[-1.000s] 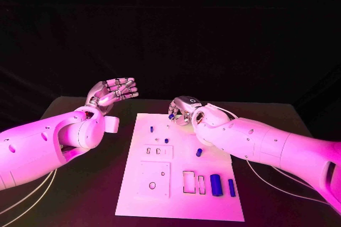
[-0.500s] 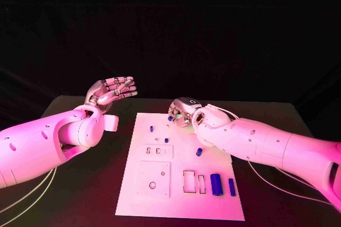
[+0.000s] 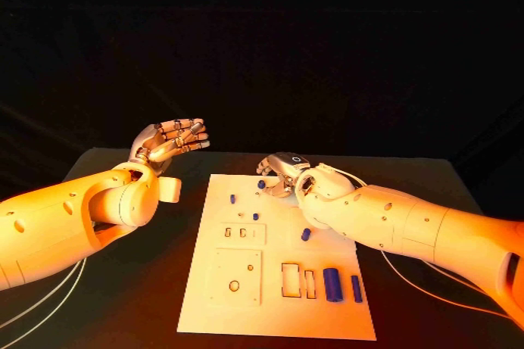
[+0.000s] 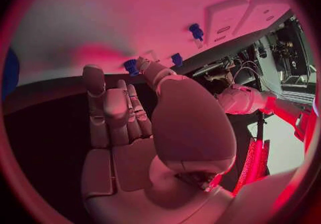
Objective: Assemble the parts on the task board
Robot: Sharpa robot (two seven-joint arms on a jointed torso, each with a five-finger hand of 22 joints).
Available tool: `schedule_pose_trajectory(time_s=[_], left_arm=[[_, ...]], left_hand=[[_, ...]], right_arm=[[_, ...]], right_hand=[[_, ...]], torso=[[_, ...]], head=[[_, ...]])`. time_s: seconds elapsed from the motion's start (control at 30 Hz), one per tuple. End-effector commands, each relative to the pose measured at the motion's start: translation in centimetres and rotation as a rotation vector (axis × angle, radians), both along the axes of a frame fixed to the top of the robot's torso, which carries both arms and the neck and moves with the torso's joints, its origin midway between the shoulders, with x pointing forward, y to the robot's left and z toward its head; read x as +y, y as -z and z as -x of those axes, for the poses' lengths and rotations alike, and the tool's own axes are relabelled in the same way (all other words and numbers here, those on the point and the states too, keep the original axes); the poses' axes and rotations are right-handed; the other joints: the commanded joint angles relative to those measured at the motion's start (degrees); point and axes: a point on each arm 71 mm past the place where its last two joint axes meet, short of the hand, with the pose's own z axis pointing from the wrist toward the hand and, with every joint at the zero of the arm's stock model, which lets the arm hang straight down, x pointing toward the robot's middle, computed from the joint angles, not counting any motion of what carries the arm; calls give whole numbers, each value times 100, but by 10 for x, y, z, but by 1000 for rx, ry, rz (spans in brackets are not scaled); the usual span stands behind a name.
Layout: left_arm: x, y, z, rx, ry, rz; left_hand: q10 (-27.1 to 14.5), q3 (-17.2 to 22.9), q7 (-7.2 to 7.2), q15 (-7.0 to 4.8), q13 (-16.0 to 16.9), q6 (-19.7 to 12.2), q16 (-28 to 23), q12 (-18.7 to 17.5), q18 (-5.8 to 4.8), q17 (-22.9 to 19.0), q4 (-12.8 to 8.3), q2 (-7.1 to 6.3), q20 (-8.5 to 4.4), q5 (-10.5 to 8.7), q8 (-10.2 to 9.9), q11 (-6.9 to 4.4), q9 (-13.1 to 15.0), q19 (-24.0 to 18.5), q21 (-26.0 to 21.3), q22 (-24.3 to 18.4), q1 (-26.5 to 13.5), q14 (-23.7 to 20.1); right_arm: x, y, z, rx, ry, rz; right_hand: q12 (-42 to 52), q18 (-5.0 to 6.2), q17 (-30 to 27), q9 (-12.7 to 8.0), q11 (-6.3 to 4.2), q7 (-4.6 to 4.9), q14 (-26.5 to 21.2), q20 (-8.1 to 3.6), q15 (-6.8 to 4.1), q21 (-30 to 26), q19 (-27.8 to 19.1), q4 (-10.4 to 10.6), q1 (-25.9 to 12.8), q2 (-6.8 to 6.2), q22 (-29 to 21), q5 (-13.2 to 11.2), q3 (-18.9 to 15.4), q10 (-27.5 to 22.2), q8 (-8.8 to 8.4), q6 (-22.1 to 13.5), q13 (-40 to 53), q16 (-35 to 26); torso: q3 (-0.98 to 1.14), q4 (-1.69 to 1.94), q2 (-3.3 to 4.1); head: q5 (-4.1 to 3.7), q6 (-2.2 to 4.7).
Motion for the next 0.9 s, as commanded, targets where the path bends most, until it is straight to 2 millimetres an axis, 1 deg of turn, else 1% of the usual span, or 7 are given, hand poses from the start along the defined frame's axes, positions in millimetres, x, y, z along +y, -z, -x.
schedule_pose_trajectory(time_s=[0.03,0.3,0.47,0.6,0.8,0.83,0.9], left_arm=[[0,-3,-1,-16,1,8],[1,-3,-1,-13,-1,10],[4,-3,0,-12,0,12],[7,-4,1,-12,-4,11],[12,-4,2,-12,-10,11],[13,-4,2,-12,-11,11],[14,-4,3,-12,-11,11]], left_hand=[[-37,13,253,13,-8,-38,-19,-29,8,-7,-31,-2,9,-5,-22,-17,-3,-29,-33,1,-47,-39],[-55,13,259,14,-7,-37,-27,-26,7,-7,-34,-1,9,-5,-20,-15,-2,-25,-32,2,-47,-37],[-61,13,260,14,-6,-35,-31,-22,7,-6,-35,1,8,-5,-18,-15,-1,-23,-32,2,-48,-35],[-58,13,258,13,-4,-32,-32,-17,8,-5,-35,2,8,-5,-16,-16,0,-22,-31,2,-50,-31],[-52,13,257,12,-1,-29,-32,-12,8,-4,-35,3,8,-6,-14,-18,1,-20,-31,3,-51,-27],[-46,13,256,11,1,-27,-32,-6,8,-3,-35,5,8,-5,-12,-20,2,-19,-30,3,-51,-21],[-44,14,255,10,1,-26,-32,-4,8,-3,-35,6,8,-5,-12,-20,2,-18,-30,3,-51,-20]], right_arm=[[-4,-2,-1,-21,0,-23],[-25,-7,2,-47,23,-61],[-54,-19,8,-39,51,-121],[-79,-28,15,8,83,-165],[-115,-34,22,84,128,-167],[-121,-34,22,99,138,-163],[-131,-33,21,132,157,-154]], right_hand=[[36,35,-20,-15,-9,14,-37,-1,-3,-29,3,29,78,16,-15,14,-80,-36,-10,-16,5,-12],[182,-13,148,-40,-41,87,61,-27,-31,130,215,80,187,59,216,14,-129,84,33,125,18,129],[461,-136,557,-75,-77,98,203,-54,-57,634,615,155,130,22,845,7,43,555,113,363,49,452],[706,-225,953,-113,-182,54,307,-106,-129,1039,884,300,-65,-139,1351,-2,278,1226,172,514,139,769],[1432,-279,1266,-96,-393,-74,364,-236,-287,1279,1028,331,-140,-369,1672,-41,50,2144,262,526,659,1002],[1850,-303,1387,-59,-433,-114,386,-286,-326,1354,1075,337,-130,-365,1776,-27,-106,2108,335,496,1027,1085],[3920,-384,1945,67,-435,-122,480,-272,-353,1621,1246,465,0,-236,2155,12,-593,1398,616,295,3056,1432]], torso=[[3,-6,-2],[14,-35,-14],[13,-79,-45],[19,-114,-65],[44,-156,-82],[44,-157,-83],[45,-167,-84]], head=[[7,6],[-11,23],[3,25],[22,31],[46,23],[39,22],[33,23]])
